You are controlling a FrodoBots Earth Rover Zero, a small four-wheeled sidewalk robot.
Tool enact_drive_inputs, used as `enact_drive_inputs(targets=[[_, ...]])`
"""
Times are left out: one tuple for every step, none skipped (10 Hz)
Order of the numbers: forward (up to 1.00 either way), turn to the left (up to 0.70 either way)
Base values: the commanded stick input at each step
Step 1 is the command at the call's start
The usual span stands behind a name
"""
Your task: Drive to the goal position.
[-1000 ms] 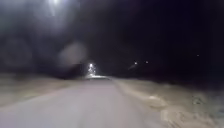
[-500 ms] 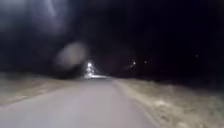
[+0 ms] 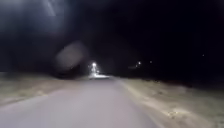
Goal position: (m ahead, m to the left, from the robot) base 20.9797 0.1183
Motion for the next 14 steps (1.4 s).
enact_drive_inputs(targets=[[1.0, 0.0], [1.0, 0.0], [1.0, 0.0], [1.0, 0.03], [1.0, 0.21], [1.0, 0.38], [1.0, 0.4], [1.0, 0.4], [1.0, 0.24], [1.0, 0.07], [1.0, 0.0], [1.0, 0.0], [1.0, 0.0], [1.0, 0.0]])
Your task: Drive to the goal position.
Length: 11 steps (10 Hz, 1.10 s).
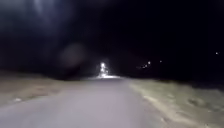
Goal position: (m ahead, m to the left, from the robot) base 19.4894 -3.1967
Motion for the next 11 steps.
enact_drive_inputs(targets=[[1.0, 0.0], [1.0, 0.0], [1.0, 0.38], [1.0, 0.22], [1.0, 0.06], [1.0, 0.0], [1.0, 0.0], [1.0, 0.0], [1.0, 0.0], [1.0, 0.0], [1.0, 0.0]])
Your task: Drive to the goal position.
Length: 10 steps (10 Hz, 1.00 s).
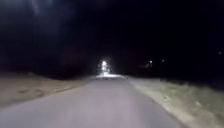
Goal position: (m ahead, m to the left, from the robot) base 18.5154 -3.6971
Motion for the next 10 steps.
enact_drive_inputs(targets=[[1.0, 0.0], [1.0, 0.0], [1.0, 0.0], [1.0, 0.0], [1.0, 0.0], [1.0, 0.0], [1.0, 0.0], [1.0, 0.0], [1.0, 0.0], [1.0, 0.0]])
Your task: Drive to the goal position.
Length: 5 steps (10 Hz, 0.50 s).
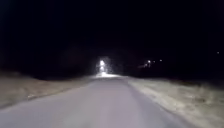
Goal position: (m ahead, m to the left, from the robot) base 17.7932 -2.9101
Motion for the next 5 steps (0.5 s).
enact_drive_inputs(targets=[[1.0, 0.0], [1.0, 0.0], [1.0, 0.0], [1.0, 0.0], [1.0, 0.0]])
